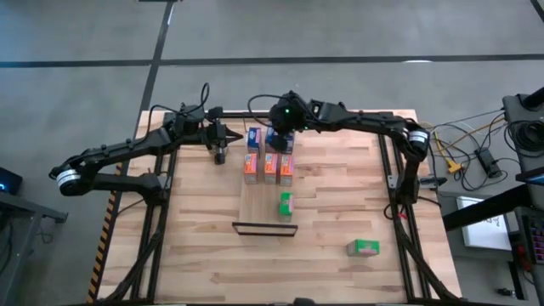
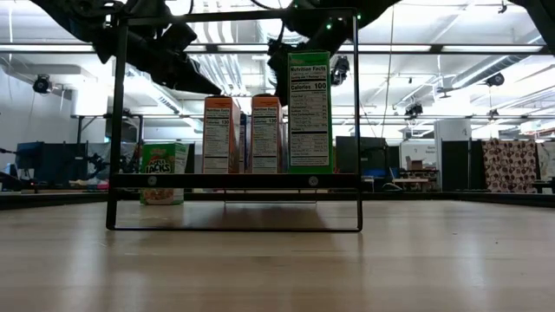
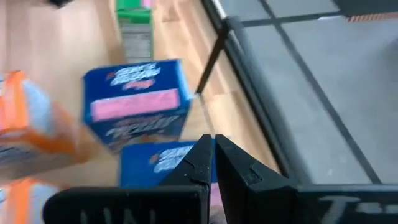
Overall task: Stack cereal on shelf
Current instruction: Adjust the blue cereal boxes
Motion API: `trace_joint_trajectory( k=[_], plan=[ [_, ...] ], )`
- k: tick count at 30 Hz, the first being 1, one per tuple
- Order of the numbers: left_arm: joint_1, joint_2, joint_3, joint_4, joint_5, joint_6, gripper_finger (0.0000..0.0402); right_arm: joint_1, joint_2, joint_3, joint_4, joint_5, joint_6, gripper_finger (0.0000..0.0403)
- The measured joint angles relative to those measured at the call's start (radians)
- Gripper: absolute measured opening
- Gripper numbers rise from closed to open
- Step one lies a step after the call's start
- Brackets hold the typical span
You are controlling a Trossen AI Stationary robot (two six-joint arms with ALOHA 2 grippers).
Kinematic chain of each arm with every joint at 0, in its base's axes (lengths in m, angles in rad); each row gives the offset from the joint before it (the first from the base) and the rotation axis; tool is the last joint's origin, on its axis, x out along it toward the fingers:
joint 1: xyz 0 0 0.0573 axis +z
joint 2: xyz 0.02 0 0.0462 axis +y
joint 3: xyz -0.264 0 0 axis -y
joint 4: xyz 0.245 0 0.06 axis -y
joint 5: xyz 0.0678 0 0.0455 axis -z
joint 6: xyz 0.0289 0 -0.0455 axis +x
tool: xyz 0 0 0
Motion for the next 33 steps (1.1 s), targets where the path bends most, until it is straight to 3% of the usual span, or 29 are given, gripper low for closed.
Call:
trace_joint_trajectory(
  k=[29, 33],
  plan=[
    [0.000, 0.017, 0.000, -0.002, 0.000, 0.000, 0.0000, -0.021, 0.043, -0.020, 0.064, -0.007, -0.029, 0.0009],
    [0.000, 0.017, 0.000, -0.001, 0.000, 0.000, 0.0000, -0.019, 0.043, -0.020, 0.065, -0.055, -0.036, 0.0009]
  ],
)
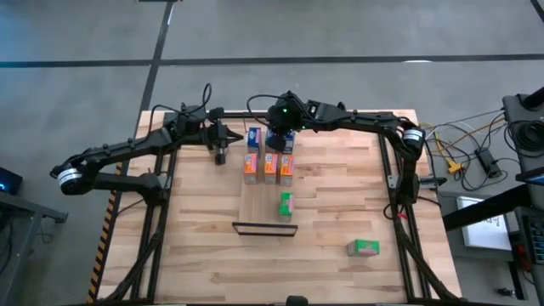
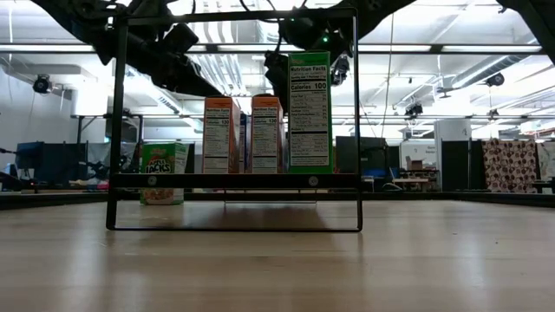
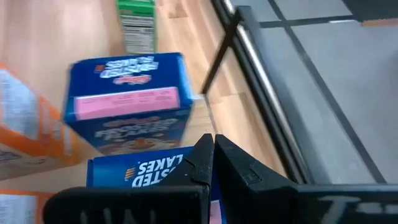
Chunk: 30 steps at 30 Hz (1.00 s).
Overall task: Stack cereal on shelf
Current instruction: Adjust the blue cereal boxes
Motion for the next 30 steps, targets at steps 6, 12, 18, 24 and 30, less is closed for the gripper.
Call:
trace_joint_trajectory(
  k=[6, 12, 18, 24, 30],
  plan=[
    [0.000, 0.000, 0.000, 0.000, 0.000, 0.000, 0.0000, 0.003, 0.000, 0.000, 0.000, -0.022, 0.001, 0.0009],
    [0.000, 0.000, 0.000, 0.000, 0.000, 0.000, 0.0000, 0.003, 0.000, -0.001, 0.004, -0.022, -0.014, 0.0009],
    [0.000, 0.000, 0.000, 0.000, 0.000, 0.000, 0.0000, 0.003, -0.001, 0.001, 0.005, -0.021, -0.025, 0.0009],
    [0.000, 0.000, 0.000, 0.000, 0.000, 0.000, 0.0000, 0.018, -0.018, 0.015, -0.007, -0.020, -0.029, 0.0009],
    [0.000, 0.000, 0.000, -0.001, 0.000, 0.000, 0.0000, 0.041, -0.036, 0.022, -0.078, -0.019, -0.016, 0.0009]
  ],
)
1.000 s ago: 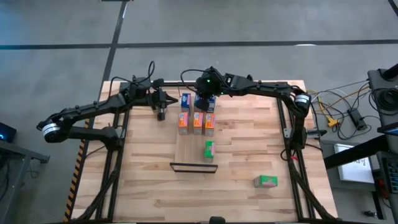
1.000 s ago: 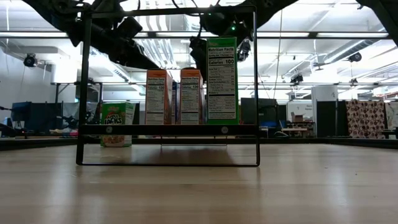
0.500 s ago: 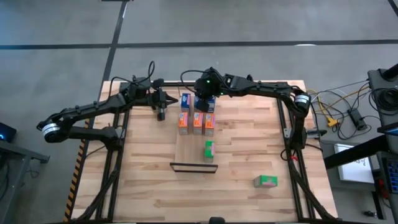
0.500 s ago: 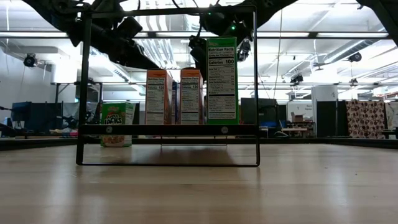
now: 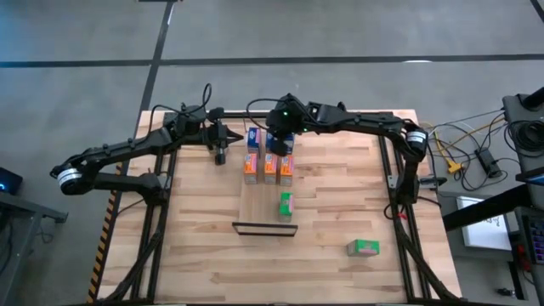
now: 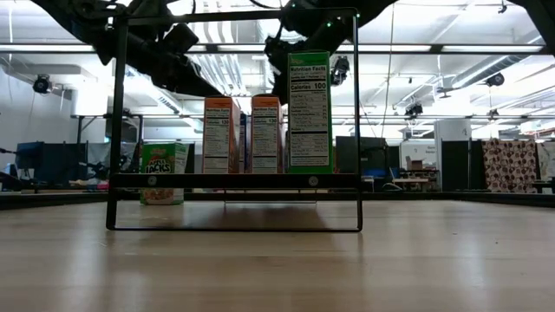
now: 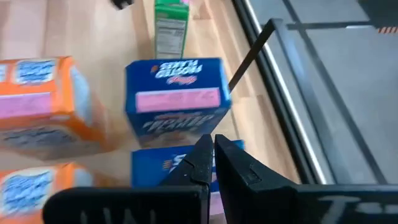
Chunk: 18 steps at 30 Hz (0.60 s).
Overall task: Stack cereal on shelf
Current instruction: Adjust the blue cereal boxes
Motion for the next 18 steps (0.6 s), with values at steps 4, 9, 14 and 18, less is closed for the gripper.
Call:
trace_joint_trajectory(
  k=[4, 9, 14, 18],
  plan=[
    [0.000, 0.000, 0.000, 0.000, 0.000, 0.000, 0.0000, 0.013, -0.024, 0.001, -0.067, 0.000, 0.034, 0.0009],
    [0.000, 0.000, 0.000, -0.001, 0.000, 0.000, 0.0000, 0.020, -0.060, 0.001, -0.140, 0.045, 0.067, 0.0009],
    [0.000, 0.000, 0.000, -0.003, 0.000, 0.000, 0.0000, 0.018, -0.075, -0.010, -0.157, 0.059, 0.061, 0.0009],
    [0.000, 0.000, 0.000, -0.006, 0.000, 0.000, 0.0000, 0.010, -0.075, -0.022, -0.155, 0.063, 0.046, 0.0009]
  ],
)
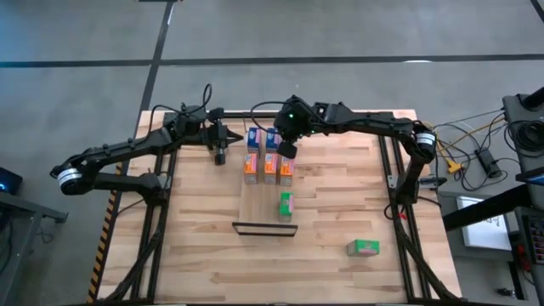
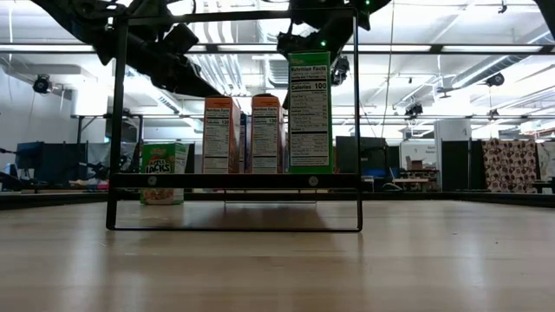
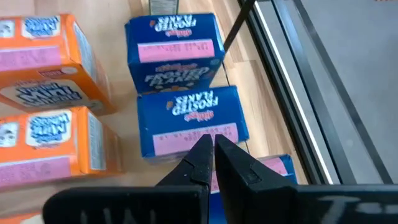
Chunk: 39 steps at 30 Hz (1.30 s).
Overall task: Stack cereal on shelf
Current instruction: Adjust the blue cereal boxes
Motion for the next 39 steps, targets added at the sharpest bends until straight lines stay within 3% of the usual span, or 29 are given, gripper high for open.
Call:
trace_joint_trajectory(
  k=[39],
  plan=[
    [0.000, 0.000, 0.000, -0.010, 0.000, 0.007, 0.0000, -0.035, -0.004, -0.042, -0.032, 0.059, 0.030, 0.0009]
  ],
)
